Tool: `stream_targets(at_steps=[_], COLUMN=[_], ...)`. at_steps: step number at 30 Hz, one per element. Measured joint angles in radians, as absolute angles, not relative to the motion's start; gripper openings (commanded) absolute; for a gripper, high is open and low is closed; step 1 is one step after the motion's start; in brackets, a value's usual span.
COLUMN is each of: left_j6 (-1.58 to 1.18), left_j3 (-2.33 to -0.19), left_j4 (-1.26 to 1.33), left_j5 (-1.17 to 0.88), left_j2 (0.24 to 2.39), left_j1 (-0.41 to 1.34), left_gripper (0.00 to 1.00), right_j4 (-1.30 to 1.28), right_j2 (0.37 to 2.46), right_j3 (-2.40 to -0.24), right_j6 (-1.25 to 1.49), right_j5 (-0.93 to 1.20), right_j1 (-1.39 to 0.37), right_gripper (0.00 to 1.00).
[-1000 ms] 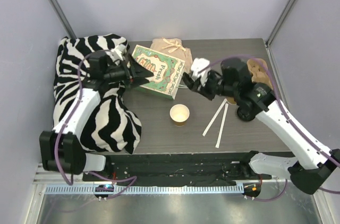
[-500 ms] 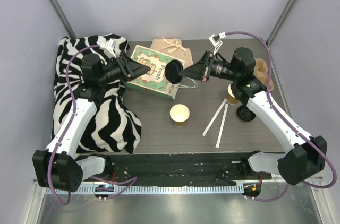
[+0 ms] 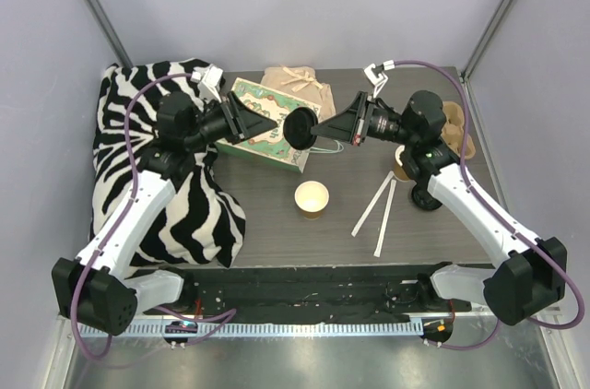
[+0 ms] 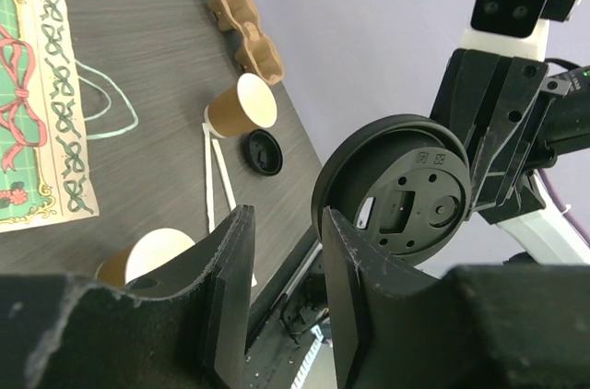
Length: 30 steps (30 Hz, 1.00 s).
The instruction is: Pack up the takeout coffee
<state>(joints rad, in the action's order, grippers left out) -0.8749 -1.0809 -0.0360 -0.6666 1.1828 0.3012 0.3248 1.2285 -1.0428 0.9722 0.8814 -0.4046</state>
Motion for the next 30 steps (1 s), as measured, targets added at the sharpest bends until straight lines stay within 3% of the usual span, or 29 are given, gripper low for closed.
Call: stream_targets(at_steps=[30], left_j6=[-1.017], left_j3=[-1.033], left_j4=[0.146], left_j5=[-0.751], left_j2=[1.194], left_j1=[0.342], left_gripper=[0.33], right_j4=[0.352], right_j2=[1.189], right_j3=[-0.971], right_j6=[0.983], right_j5=[0.911], right_j1=[-0.404], right_gripper=[0.01])
